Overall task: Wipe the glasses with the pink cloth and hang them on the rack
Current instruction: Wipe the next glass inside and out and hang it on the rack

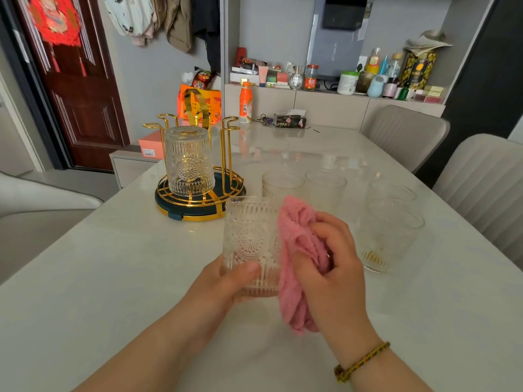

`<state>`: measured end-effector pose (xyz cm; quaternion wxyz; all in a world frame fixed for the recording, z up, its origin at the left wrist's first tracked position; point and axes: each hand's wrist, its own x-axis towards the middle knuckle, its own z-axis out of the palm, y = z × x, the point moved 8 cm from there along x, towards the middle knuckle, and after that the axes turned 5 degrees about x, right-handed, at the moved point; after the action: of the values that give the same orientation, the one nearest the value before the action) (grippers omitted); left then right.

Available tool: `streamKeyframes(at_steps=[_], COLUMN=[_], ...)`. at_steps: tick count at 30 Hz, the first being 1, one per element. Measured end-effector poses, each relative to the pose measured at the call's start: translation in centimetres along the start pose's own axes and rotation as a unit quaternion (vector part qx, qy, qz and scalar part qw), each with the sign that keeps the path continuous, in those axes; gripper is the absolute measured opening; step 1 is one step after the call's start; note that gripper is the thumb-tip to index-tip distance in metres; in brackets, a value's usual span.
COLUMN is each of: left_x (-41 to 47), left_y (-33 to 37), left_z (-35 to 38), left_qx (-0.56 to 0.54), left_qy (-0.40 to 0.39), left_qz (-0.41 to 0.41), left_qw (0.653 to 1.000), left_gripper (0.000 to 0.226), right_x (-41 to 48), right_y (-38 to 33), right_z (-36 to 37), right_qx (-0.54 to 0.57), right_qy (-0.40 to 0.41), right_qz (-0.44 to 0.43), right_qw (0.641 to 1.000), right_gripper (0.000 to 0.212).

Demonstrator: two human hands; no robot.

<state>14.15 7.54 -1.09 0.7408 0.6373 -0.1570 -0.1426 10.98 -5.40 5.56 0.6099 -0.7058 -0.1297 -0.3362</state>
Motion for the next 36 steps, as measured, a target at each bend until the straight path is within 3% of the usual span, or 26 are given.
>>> streamKeyframes(at_steps=[4,7,11,13,18,20,23,26,28,31,36], left_x=[0.4,0.7,0.3,0.1,0.0,0.3,0.7,0.6,0.4,0.1,0.1], left_y=[-0.1,-0.2,0.2,0.3,0.5,0.0,-0.5,0.1,0.4,0.5,0.1], left_z=[-0.7,-1.5,-0.4,0.5,0.8,0.1,-0.6,-0.3,0.6,1.3,0.2], left_qx=[-0.087,-0.121,-0.078,-0.063,-0.111,-0.142,-0.158,-0.154,-0.162,-0.195,-0.169], left_qy=[0.031,0.050,0.002,-0.029,-0.037,-0.008,0.021,0.010,-0.024,-0.051,-0.035], left_qz=[-0.015,-0.019,-0.007,-0.003,0.000,-0.021,-0.033,-0.013,-0.005,0.000,-0.021], left_qw=[0.996,0.991,0.997,0.998,0.993,0.990,0.987,0.988,0.986,0.979,0.985], left_gripper=[0.100,0.099,0.097,0.096,0.079,0.085,0.100,0.087,0.074,0.073,0.102], right_x=[-0.4,-0.9,-0.7,-0.1,-0.5,-1.0,-1.3,-0.8,-0.3,-0.1,-0.8], right_y=[2.3,0.7,-1.7,-1.5,3.0,3.2,1.4,-0.4,-0.2,1.4,1.8], right_z=[1.1,2.3,1.8,0.6,0.2,0.9,1.9,1.8,0.8,0.3,0.8], right_qx=[0.006,-0.068,-0.105,-0.061,0.042,0.026,-0.003,-0.008,0.017,0.053,0.080], right_qy=[-0.058,-0.093,-0.069,-0.027,0.000,-0.022,-0.054,-0.065,-0.030,-0.005,-0.010], right_qz=[0.093,0.006,-0.100,-0.068,0.152,0.153,0.076,0.014,0.025,0.092,0.131], right_qw=[0.994,0.993,0.987,0.995,0.988,0.988,0.996,0.998,0.999,0.994,0.988], right_gripper=[0.010,0.008,0.017,0.010,0.006,0.008,0.014,0.005,0.005,0.012,0.022])
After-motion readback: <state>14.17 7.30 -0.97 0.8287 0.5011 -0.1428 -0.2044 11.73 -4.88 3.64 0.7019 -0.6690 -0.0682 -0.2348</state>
